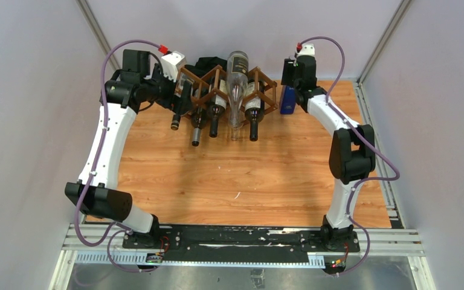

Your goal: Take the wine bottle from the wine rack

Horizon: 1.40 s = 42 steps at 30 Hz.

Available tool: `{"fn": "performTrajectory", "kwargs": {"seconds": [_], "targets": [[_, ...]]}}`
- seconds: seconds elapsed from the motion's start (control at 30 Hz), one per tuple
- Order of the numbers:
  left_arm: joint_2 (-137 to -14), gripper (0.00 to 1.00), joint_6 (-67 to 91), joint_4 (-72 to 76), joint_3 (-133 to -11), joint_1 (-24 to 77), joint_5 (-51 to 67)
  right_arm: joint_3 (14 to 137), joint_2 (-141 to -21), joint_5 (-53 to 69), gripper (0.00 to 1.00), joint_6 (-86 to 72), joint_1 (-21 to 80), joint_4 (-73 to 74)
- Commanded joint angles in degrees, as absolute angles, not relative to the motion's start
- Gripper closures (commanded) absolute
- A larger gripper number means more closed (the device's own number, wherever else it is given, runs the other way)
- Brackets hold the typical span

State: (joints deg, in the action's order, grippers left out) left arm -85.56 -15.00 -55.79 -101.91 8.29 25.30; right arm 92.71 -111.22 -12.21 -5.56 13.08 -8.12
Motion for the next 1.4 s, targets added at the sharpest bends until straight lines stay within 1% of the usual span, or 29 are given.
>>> {"fn": "performTrajectory", "kwargs": {"seconds": [0.0, 0.03, 0.07, 0.1, 0.13, 0.2, 0.23, 0.3, 0.33, 0.57, 0.77, 0.9, 0.97, 1.03, 1.13, 1.2, 1.27, 1.3, 1.37], "targets": [[-84.51, 0.00, -15.38, -55.37, -102.18, 8.00, 25.84, 90.84, -108.86, -12.92, 0.55, -6.88, 12.68, -17.67], [-84.42, 0.00, -15.38, -55.37, -102.09, 8.00, 25.83, 89.95, -108.51, -12.82, 0.50, -6.78, 12.72, -18.04], [-84.19, 0.00, -15.42, -55.37, -101.98, 8.00, 25.84, 89.06, -108.08, -12.53, 0.47, -6.54, 12.70, -18.30], [-83.95, 0.00, -15.55, -55.37, -101.81, 8.00, 25.84, 88.47, -107.56, -12.22, 0.40, -6.40, 12.66, -18.43], [-83.82, 0.00, -15.70, -55.37, -101.72, 8.00, 25.82, 87.93, -107.13, -11.93, 0.37, -6.22, 12.68, -18.45], [-83.50, 0.00, -15.94, -55.42, -101.54, 8.00, 25.44, 87.04, -106.34, -11.49, 0.34, -5.77, 12.69, -18.46], [-83.31, 0.00, -16.09, -55.37, -101.47, 8.00, 25.19, 86.55, -105.91, -11.36, 0.29, -5.67, 12.68, -18.39], [-83.02, 0.00, -16.08, -55.37, -101.35, 8.00, 25.06, 86.42, -105.24, -10.78, 0.14, -5.47, 12.66, -17.44], [-82.93, 0.00, -16.22, -55.37, -101.26, 8.00, 25.01, 86.63, -104.95, -10.28, 0.13, -5.33, 12.71, -16.74], [-81.86, 0.00, -17.20, -55.46, -100.66, 8.00, 25.35, 88.66, -100.02, -10.36, 0.10, -4.74, 12.92, -7.53], [-81.07, 0.00, -17.89, -55.46, -100.59, 8.00, 24.09, 81.91, -88.18, -11.25, 0.09, -8.70, 13.79, -2.46], [-81.10, 0.00, -17.64, -55.46, -100.77, 8.00, 23.99, 78.20, -79.54, -13.32, 0.08, -10.04, 17.97, 2.33], [-81.06, 0.00, -17.38, -55.46, -100.81, 8.00, 23.91, 78.62, -77.32, -13.99, 0.08, -11.18, 21.28, 6.41], [-81.03, 0.00, -17.27, -55.46, -100.89, 8.00, 23.86, 80.61, -76.91, -14.52, 0.08, -12.52, 25.75, 10.89], [-80.70, 0.00, -16.97, -55.46, -100.66, 8.00, 24.06, 82.77, -77.86, -11.98, 0.09, -15.27, 31.04, 15.25], [-80.47, 0.00, -16.77, -55.46, -100.18, 8.00, 24.14, 84.67, -80.64, -7.33, 0.13, -18.51, 33.43, 17.39], [-80.40, 0.00, -16.63, -55.46, -99.90, 8.00, 24.13, 86.52, -83.81, -1.50, 0.21, -21.85, 34.44, 19.45], [-80.47, 0.00, -16.38, -55.46, -99.81, 8.00, 23.97, 87.10, -85.27, 2.80, 0.23, -23.23, 34.79, 19.71], [-80.42, 0.00, -16.15, -55.42, -99.75, 8.00, 23.61, 87.80, -87.61, 5.37, 0.25, -24.48, 35.69, 19.15]]}}
